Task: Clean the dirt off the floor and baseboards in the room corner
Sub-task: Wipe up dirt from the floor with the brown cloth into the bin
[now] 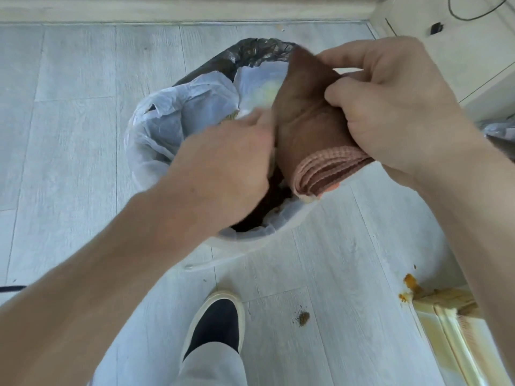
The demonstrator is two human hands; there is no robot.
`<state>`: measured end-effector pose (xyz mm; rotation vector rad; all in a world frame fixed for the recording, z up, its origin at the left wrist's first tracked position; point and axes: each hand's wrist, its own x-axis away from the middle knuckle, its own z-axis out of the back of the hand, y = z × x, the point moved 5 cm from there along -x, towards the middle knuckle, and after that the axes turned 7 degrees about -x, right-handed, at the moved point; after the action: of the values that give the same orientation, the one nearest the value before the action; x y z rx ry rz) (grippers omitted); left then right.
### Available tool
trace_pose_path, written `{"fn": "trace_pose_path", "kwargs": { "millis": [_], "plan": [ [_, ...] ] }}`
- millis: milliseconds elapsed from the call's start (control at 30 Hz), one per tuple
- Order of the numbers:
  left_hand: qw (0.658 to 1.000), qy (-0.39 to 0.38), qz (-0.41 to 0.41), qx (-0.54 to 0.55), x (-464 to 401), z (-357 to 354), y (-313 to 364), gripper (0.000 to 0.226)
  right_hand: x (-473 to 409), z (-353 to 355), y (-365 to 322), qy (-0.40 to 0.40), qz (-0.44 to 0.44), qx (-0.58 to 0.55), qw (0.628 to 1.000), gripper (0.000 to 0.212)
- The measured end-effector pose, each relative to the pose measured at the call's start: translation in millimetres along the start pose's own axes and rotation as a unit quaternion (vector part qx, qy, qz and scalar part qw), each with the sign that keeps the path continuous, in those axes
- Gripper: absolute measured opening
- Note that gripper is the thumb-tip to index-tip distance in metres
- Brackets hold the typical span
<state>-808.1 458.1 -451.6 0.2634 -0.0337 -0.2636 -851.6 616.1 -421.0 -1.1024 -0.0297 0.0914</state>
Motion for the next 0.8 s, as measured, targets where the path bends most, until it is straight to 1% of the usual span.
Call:
{"fn": "trace_pose_path", "kwargs": {
  "millis": [33,67,100,133,200,267,300,333,367,433,500,567,633,667,700,733,767,800],
  "plan": [
    [0.999,0.029,0.018,-0.002,-0.9,3.5,-4.1,0.056,2.3,3.9,0.9,0.009,0.001,-0.006,1.0,0.034],
    [0.996,0.084,0.02,0.007,0.8,11.7,-4.2,0.059,4.8,8.2,2.5,0.014,0.002,-0.016,1.0,0.035],
    [0.991,0.125,-0.008,0.044,4.9,18.4,1.0,0.065,7.5,10.7,4.0,0.015,0.002,-0.035,0.999,0.036],
    [0.991,0.117,-0.037,0.059,7.4,17.9,8.7,0.071,9.6,12.7,4.7,0.017,0.002,-0.057,0.998,0.036],
    [0.994,0.054,-0.087,0.025,13.4,4.7,26.0,0.075,15.5,17.7,5.1,0.035,0.01,-0.084,0.996,0.036],
    [0.99,0.073,-0.121,0.022,17.3,-2.2,40.9,0.068,23.4,25.4,9.9,0.052,0.034,-0.108,0.992,0.028],
    [0.986,0.091,-0.135,0.035,20.6,-4.0,48.8,0.068,29.9,30.6,15.7,0.053,0.039,-0.136,0.989,0.019],
    [0.983,0.1,-0.149,0.039,25.1,-4.2,59.4,0.07,37.4,36.8,22.7,0.052,0.034,-0.172,0.983,0.016],
    [0.98,0.106,-0.165,0.04,28.3,-5.0,69.6,0.073,46.9,44.8,30.4,0.049,0.026,-0.211,0.976,0.023],
    [0.973,0.098,-0.207,0.042,37.0,-16.0,90.6,0.072,75.5,60.0,46.9,0.044,-0.003,-0.27,0.962,0.034],
    [0.963,0.079,-0.25,0.063,46.0,-32.4,104.1,0.065,111.6,70.3,70.8,0.057,-0.057,-0.308,0.948,0.035],
    [0.957,0.052,-0.272,0.089,59.0,-47.4,103.7,0.062,148.2,69.2,109.1,0.081,-0.133,-0.326,0.932,0.035],
    [0.952,0.012,-0.273,0.134,74.8,-68.3,94.7,0.061,188.1,61.7,162.9,0.11,-0.223,-0.307,0.919,0.031],
    [0.954,-0.015,-0.262,0.145,82.8,-79.9,87.0,0.06,207.4,56.6,191.1,0.125,-0.26,-0.275,0.917,0.029],
    [0.957,-0.042,-0.245,0.147,90.8,-90.9,77.5,0.058,224.8,52.2,217.9,0.136,-0.279,-0.218,0.925,0.029],
    [0.961,-0.065,-0.224,0.146,97.4,-101.3,67.1,0.057,239.1,49.8,241.6,0.144,-0.274,-0.133,0.942,0.031],
    [0.965,-0.084,-0.198,0.148,103.6,-109.8,56.7,0.055,249.5,46.6,260.2,0.145,-0.248,-0.036,0.957,0.033],
    [0.968,-0.1,-0.173,0.152,109.2,-116.0,47.5,0.054,256.5,41.0,274.4,0.139,-0.222,0.055,0.964,0.033]
  ]
}}
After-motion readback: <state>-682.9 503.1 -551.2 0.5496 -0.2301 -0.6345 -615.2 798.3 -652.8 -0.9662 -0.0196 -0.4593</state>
